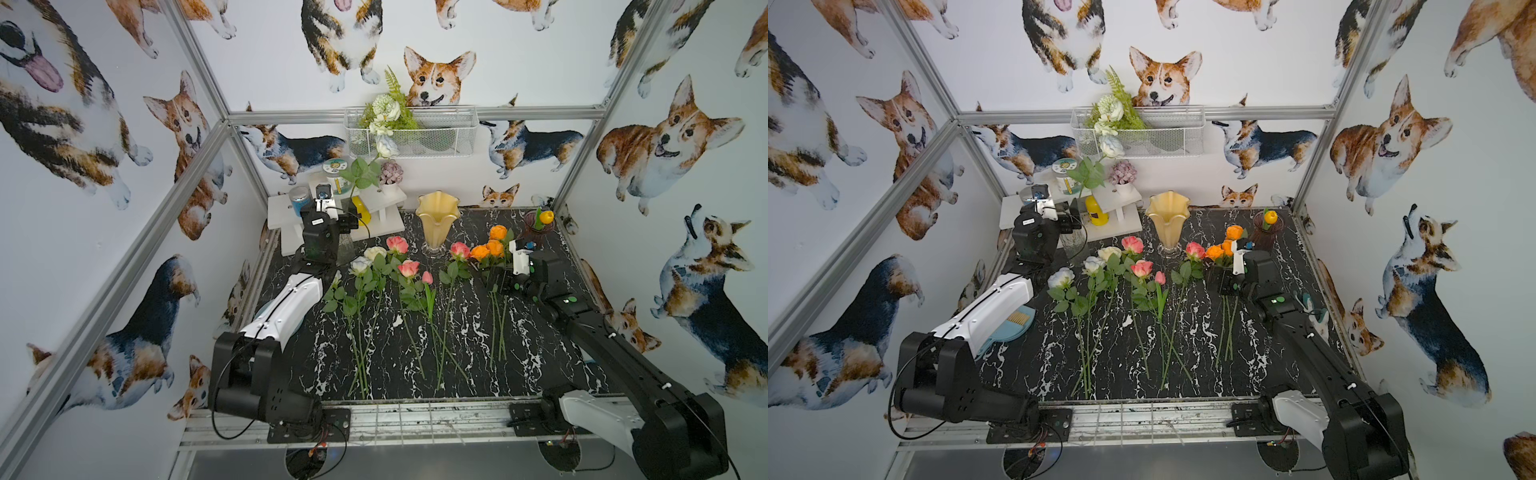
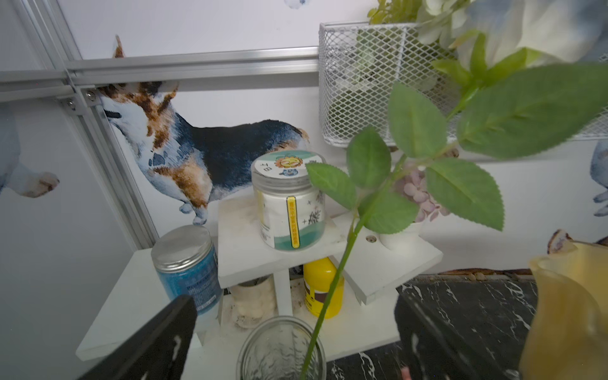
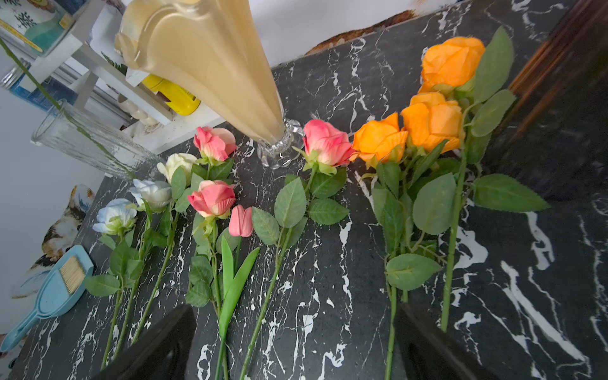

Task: Arrange the flowers in different vases according to their variety
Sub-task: Insert the flower into the vase, then pick up the flower at the center of the board.

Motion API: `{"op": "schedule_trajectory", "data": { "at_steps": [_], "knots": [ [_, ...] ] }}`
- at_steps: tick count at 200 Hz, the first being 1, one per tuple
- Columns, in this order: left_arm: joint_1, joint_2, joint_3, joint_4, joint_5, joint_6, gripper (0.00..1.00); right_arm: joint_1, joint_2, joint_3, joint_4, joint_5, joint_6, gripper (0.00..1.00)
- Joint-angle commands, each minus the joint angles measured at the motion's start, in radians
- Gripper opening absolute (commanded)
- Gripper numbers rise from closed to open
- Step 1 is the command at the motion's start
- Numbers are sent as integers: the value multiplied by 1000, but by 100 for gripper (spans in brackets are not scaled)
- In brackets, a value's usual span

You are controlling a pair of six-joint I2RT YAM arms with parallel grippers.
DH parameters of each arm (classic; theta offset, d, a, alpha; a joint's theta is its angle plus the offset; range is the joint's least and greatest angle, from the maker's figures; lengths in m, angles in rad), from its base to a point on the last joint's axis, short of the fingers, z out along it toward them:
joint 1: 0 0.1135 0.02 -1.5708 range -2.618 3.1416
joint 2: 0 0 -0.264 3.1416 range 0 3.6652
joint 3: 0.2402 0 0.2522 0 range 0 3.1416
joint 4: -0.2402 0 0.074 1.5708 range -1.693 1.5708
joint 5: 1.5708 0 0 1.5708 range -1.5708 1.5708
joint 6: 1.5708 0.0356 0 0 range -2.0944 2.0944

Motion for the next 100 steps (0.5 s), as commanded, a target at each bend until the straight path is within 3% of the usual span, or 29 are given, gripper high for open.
{"op": "schedule_trajectory", "data": {
  "at_steps": [1, 49, 100],
  "knots": [
    [-6, -62, -42, -112, 49, -50, 100, 22, 19, -13, -13, -47, 14, 100],
    [-22, -207, -130, -310, 157, -129, 100, 136, 118, -18, -71, -83, 44, 100],
    [-26, -348, -222, -467, 230, -185, 100, 286, 204, -4, -140, -1, 109, 100]
  ]
}}
